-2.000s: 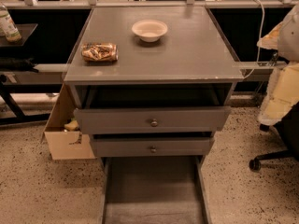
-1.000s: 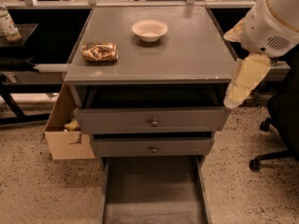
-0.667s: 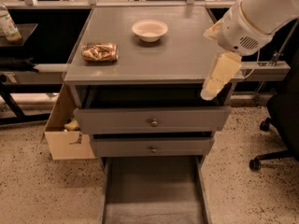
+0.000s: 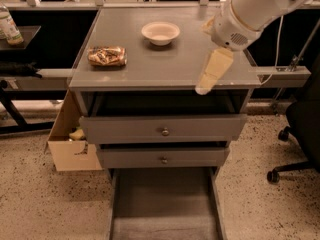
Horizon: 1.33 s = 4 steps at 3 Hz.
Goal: Place orange can into bottom drawer
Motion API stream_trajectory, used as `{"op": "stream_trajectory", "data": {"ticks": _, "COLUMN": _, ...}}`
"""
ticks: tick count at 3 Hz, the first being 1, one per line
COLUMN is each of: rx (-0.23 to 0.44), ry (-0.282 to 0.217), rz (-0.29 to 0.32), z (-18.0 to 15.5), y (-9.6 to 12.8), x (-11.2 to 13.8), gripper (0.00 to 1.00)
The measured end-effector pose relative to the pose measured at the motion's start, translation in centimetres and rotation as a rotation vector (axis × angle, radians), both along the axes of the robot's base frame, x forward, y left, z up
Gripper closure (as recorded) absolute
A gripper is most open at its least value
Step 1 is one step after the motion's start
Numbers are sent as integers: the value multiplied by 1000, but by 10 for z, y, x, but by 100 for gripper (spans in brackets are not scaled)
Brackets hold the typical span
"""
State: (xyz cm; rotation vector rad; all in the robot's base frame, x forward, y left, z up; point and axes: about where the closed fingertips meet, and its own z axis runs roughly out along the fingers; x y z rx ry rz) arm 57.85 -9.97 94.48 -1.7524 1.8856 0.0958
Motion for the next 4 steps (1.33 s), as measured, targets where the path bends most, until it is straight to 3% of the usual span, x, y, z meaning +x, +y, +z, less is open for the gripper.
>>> {"op": "stream_trajectory", "data": {"ticks": 2, "rx": 43, "ry": -57, "rz": 122, "z": -9, "y": 90, "x": 84, "gripper": 0}}
{"op": "stream_trajectory", "data": {"ticks": 4, "rx": 155, "ry": -25, "rz": 141, "z": -31, "y": 162, "x": 135, "gripper": 0}}
